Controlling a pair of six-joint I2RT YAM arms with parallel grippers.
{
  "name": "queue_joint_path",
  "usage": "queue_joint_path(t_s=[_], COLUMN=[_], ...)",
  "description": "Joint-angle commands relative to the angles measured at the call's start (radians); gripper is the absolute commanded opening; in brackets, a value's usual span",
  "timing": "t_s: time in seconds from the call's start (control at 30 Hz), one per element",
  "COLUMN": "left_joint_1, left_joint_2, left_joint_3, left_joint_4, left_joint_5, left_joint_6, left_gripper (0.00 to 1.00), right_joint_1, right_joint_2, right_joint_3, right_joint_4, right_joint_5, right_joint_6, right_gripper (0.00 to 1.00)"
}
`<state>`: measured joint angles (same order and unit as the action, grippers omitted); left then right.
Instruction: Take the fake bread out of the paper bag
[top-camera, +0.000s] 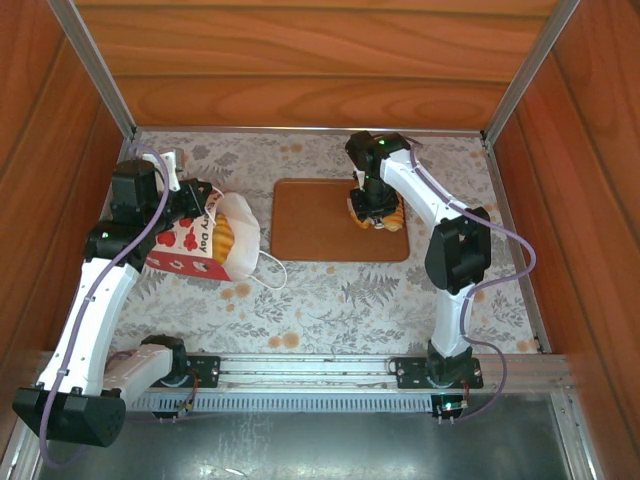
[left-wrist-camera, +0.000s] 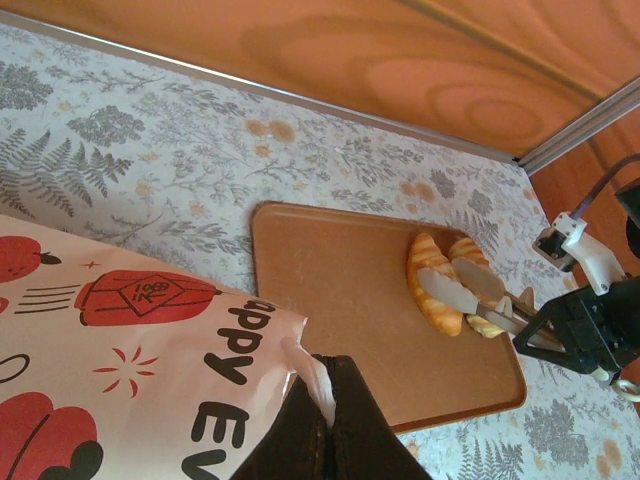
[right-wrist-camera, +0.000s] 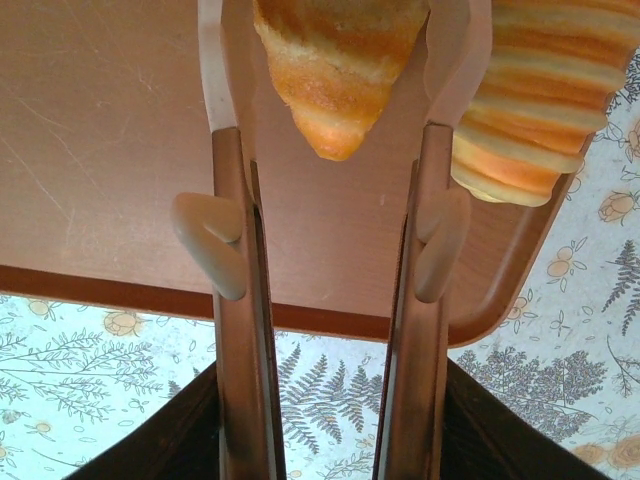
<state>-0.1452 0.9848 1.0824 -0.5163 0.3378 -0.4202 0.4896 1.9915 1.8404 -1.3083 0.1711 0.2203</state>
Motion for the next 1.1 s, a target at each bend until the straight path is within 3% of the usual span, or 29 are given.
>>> queue_joint_path(t_s=[0.0, 0.3, 1.07], left_joint_1=[-0.005, -0.004, -0.004], left_joint_2=[-0.005, -0.013, -0.007], left_joint_3=[-0.003, -0.008, -0.007], left_joint_4=[0.026, 0.028, 0.031], left_joint_5=[0.008, 0.012, 0.020], left_joint_6=[-0.002, -0.005, -0.011], left_gripper=[0.00, 0.00, 0.00], right_joint_1=[-0.009, -0.017, -0.020], right_joint_2=[-0.034, -0.071, -0.030], right_joint_3=[-0.005, -0.029, -0.019], right_joint_4=[-0.026, -0.024, 0.016], right_joint_5=[0.013, -0.007, 0.020], right_joint_6=[0.034, 0.081, 0.016], right_gripper=[0.48, 0.49, 0.48])
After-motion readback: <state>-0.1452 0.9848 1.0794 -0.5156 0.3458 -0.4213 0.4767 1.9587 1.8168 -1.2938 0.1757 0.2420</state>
